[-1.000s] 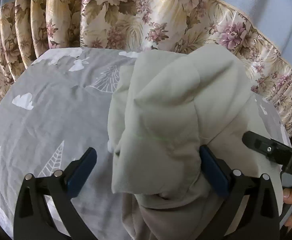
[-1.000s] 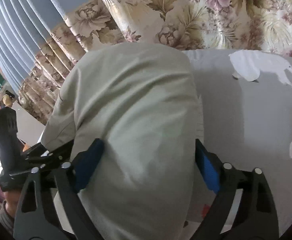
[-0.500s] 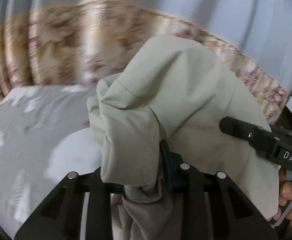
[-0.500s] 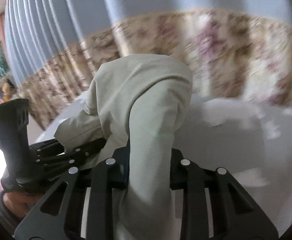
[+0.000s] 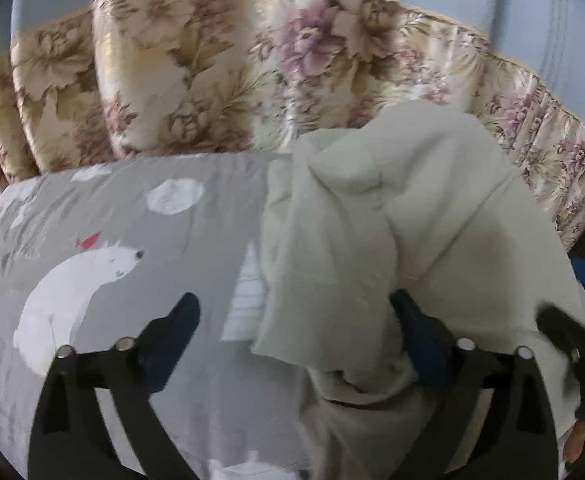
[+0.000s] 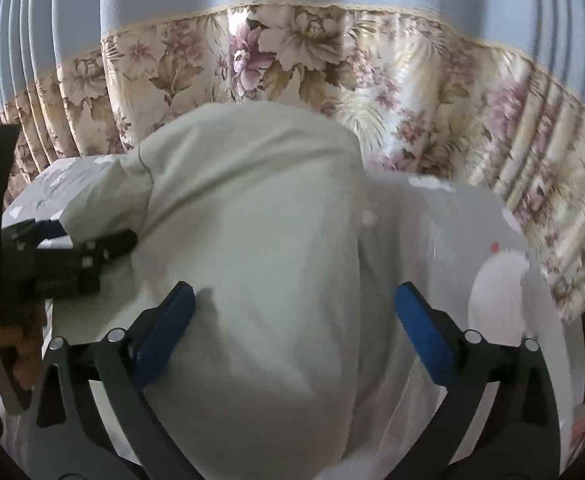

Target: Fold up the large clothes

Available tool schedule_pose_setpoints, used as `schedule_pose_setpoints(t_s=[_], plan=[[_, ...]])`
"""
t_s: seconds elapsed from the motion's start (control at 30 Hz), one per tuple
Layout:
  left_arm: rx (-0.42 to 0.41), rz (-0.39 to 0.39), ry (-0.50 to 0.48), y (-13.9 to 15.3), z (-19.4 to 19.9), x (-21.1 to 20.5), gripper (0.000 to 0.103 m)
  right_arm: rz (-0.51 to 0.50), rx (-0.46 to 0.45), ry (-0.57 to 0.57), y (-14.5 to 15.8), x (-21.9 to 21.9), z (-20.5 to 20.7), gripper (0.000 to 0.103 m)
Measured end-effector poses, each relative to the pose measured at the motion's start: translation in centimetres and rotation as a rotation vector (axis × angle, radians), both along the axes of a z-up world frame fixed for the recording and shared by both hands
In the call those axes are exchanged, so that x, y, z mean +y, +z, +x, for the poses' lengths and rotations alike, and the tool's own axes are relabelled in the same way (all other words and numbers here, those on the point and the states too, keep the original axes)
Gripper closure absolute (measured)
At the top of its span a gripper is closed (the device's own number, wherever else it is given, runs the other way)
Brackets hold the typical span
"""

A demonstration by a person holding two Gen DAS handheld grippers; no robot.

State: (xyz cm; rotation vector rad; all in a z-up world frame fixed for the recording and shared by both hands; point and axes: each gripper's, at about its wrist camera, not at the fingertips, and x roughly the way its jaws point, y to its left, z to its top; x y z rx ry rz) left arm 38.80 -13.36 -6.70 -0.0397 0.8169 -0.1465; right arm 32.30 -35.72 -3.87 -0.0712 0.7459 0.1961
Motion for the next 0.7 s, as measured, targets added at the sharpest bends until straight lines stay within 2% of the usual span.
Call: schedule_pose_setpoints(t_s=[0.2,0.37,0.57,0.67,0.7], plan=[[-0.06,-0.035,-0.018,1.2,-2.7,1.8,0.004,-0.044,-0.014,0.004,-1.8,1.3,-4.3,0.003],[-0.128,-0.037,-0.02,3.9,-6.9,4.5,0.004,-0.027,-0.054,-0.051,0.8,1.4,-8.3,0.003],[-0.211,0.074,0.029,6.3,-16.9,7.3,0.002,-0.097,-0.109,-0.07,4.4,5.8,-14.3,0.003],[-0.261,0.207,0.071,6.9,-20.2,7.1,0.002,-0.102,-0.154,-0.037,6.2,8.5,-16.4,0.003],[-0.276,0.221,0.069,6.9,-20.7,7.1,0.002,-0.086,-0.181,-0.018,6.8,9.1,-16.8,0.003]])
